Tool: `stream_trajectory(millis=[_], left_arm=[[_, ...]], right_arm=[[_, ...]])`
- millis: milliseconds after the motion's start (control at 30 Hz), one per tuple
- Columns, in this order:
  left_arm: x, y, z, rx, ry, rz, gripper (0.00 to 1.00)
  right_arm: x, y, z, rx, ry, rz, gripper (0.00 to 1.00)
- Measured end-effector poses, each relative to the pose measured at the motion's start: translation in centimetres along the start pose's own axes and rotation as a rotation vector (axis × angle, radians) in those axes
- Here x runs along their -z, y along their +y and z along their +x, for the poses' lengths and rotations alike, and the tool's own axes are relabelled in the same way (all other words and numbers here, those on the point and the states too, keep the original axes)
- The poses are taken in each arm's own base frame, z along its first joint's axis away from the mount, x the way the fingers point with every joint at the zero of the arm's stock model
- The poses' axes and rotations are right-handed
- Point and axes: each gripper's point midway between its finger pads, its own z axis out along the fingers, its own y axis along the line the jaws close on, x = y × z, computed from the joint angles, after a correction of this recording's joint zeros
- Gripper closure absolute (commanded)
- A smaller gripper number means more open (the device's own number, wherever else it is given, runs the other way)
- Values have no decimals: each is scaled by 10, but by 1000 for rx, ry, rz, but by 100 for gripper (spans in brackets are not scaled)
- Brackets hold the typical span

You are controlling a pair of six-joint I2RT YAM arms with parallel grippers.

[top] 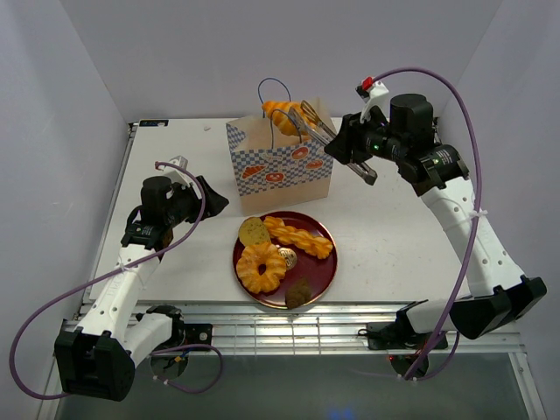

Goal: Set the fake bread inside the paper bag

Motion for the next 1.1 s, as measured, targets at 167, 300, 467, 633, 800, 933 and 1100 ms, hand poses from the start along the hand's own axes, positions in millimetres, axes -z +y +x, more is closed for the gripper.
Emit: stream_trajectory(millis=[167,300,467,633,800,933,1100], left_arm=[[0,0,0,0,1,1,22],[0,0,0,0,1,2,22],[0,0,0,0,2,3,22],[0,0,0,0,2,3,22],[0,0,0,0,2,3,22],[0,0,0,0,2,2,22],[0,0,0,0,0,0,22]], right_arm=[[-2,-5,5,-10,9,4,45],[-1,-7,4,-11,4,9,41],[0,-9,3,-15,-1,12,41],[4,-15,1,-33,-16,35,41],[24,-16,20,-71,-25,73,42],[48,-12,37,-90,-46,101,42],[70,-3,36,-75,-99,99,43]])
